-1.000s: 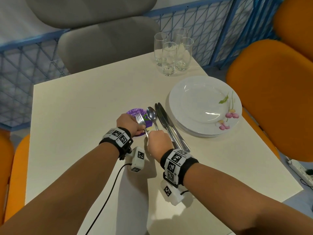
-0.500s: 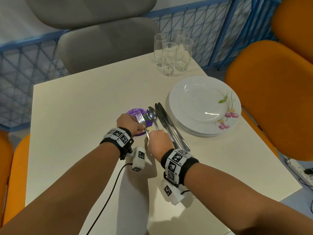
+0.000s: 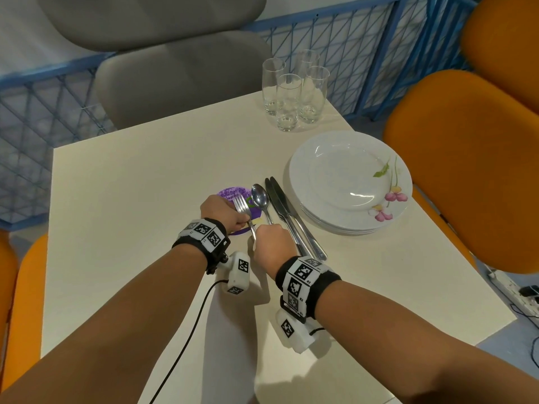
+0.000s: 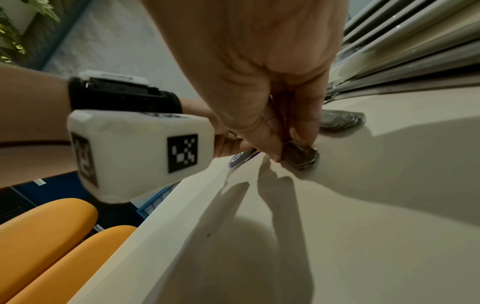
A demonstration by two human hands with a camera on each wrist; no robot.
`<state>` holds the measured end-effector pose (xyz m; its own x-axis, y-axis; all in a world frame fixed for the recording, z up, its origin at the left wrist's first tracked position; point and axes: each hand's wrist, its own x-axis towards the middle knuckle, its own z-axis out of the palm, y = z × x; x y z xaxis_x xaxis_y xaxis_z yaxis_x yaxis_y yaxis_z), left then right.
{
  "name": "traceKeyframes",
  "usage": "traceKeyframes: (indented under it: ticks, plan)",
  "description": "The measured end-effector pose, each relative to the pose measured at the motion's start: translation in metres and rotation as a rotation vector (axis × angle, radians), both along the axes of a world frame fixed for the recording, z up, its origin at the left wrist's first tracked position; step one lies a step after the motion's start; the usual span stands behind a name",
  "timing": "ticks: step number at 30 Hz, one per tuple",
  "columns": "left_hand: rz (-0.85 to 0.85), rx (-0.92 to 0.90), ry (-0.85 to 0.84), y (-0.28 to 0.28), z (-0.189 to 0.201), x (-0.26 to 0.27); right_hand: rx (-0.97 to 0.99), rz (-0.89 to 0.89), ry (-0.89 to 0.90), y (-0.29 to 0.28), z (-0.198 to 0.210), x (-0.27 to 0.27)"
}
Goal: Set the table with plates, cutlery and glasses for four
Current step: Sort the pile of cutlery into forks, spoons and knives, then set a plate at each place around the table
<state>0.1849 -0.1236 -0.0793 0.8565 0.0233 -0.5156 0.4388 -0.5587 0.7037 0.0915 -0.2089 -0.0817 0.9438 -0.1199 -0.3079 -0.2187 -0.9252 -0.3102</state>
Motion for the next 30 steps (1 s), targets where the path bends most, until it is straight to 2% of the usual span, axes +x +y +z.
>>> traceKeyframes:
  ticks: [8, 15, 19, 23, 26, 30]
  plan:
    - [-0.017, -0.035, -0.008, 0.006, 0.001, -0.003, 0.035, -0.007, -0.053, -0.004, 0.005, -0.001]
    - [-0.162, 0.092, -0.146, 0.004, 0.014, -0.004, 0.057, -0.133, -0.221, -0.031, 0.027, 0.018]
    - [-0.261, 0.094, -0.189, -0.018, 0.023, -0.002, 0.106, -0.272, -0.253, -0.073, 0.044, 0.031]
    - [-0.330, 0.005, -0.133, -0.052, 0.030, -0.006, 0.005, -0.374, -0.248, -0.135, 0.054, 0.048]
    - [-0.332, -0.029, -0.107, -0.080, 0.027, -0.008, -0.106, -0.417, -0.167, -0.183, 0.055, 0.059]
    - [-0.333, 0.012, -0.103, -0.113, 0.031, -0.007, -0.226, -0.464, -0.030, -0.233, 0.054, 0.067]
